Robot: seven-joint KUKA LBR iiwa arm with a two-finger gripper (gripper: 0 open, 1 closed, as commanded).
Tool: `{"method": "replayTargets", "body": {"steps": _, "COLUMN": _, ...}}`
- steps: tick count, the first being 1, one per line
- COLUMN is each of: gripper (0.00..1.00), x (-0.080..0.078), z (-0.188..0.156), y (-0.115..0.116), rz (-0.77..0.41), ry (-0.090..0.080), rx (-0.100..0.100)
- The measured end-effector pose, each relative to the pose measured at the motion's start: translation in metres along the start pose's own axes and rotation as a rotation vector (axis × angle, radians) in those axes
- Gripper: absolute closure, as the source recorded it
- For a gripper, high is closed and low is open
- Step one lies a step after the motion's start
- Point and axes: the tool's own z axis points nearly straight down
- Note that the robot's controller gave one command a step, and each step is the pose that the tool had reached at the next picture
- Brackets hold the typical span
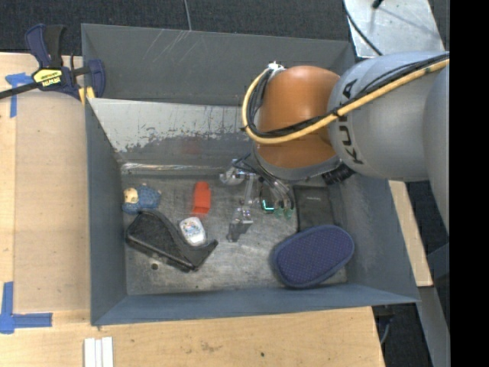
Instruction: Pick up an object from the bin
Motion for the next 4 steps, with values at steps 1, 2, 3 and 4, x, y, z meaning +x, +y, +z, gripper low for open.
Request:
{"method": "replayTargets", "body": {"steps": 1, "gripper": 0.00, "x": -0.036, "z": 0.071, "y": 0.039, "rz": -0.383, "ry": -0.011, "rx": 0.002}}
{"method": "replayTargets", "body": {"steps": 2, "gripper": 0.00, "x": -0.060, "z": 0.042, "y": 0.025, "rz": -0.590, "ry": -0.013, "rx": 0.003}}
{"method": "replayTargets", "body": {"steps": 3, "gripper": 0.00, "x": -0.065, "z": 0.037, "y": 0.026, "rz": -0.864, "ry": -0.011, "rx": 0.003}}
{"method": "replayTargets", "body": {"steps": 4, "gripper": 0.00, "x": -0.068, "z": 0.070, "y": 0.031, "rz": -1.154, "ry": -0.011, "rx": 0.005}}
